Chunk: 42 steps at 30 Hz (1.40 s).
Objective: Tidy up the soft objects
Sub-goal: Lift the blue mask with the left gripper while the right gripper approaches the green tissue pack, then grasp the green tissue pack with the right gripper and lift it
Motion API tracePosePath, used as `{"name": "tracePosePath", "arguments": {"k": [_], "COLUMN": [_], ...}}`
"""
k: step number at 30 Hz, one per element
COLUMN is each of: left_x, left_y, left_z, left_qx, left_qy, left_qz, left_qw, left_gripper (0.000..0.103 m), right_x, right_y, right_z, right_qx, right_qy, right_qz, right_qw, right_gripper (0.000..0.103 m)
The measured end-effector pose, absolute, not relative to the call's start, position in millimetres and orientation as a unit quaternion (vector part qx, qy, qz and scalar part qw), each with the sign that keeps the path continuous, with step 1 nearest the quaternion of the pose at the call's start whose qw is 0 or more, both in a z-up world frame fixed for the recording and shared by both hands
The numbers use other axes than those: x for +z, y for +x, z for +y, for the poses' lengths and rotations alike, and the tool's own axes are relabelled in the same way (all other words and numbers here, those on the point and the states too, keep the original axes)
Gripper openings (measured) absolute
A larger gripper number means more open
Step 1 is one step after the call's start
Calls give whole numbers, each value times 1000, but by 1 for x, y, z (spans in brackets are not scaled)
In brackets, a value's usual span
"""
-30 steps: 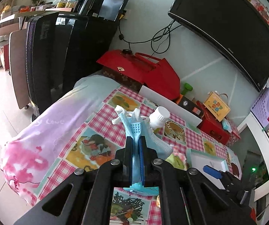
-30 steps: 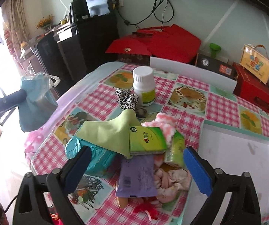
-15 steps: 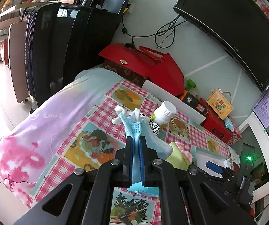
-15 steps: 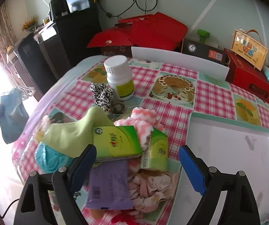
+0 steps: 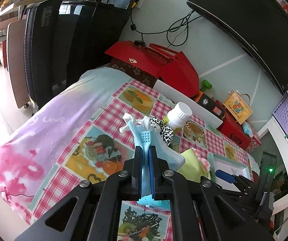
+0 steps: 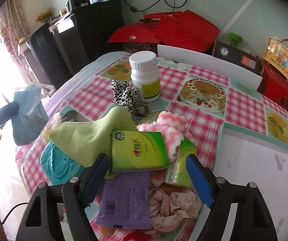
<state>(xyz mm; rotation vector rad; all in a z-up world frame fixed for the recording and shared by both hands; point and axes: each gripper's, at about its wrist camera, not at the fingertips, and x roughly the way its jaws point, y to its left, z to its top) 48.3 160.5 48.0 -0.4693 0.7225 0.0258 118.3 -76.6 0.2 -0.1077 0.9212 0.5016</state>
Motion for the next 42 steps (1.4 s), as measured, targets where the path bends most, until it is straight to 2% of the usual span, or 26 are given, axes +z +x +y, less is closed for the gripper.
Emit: {"name": "tracePosePath", "arguments": {"k": [4, 7, 17, 20, 42], "left_x": [46, 45, 42, 41, 63], "left_y": [51, 52, 55, 55, 69], "left_z": [159, 159, 158, 158, 140], "left_qx": [11, 10, 9, 9, 14], "left_qy": [-227, -226, -225, -225, -203], "left_qz": [353, 355, 358, 359, 341], "left_qw": [908, 907, 906, 906, 918], "left_gripper": [6, 6, 6, 6, 6], "right_x": [-3, -5, -13, -14, 0], "right_y": [121, 124, 131, 131, 118], "right_z": [-77, -78, -85, -85, -109], "right_qx": [253, 265, 281, 284, 285], "right_qy": [-44, -36, -1, 7, 59], "right_qz": [444, 448, 463, 465, 438], "right_qw": [859, 853, 841, 838, 851], "right_gripper": [77, 73, 72, 67, 66]}}
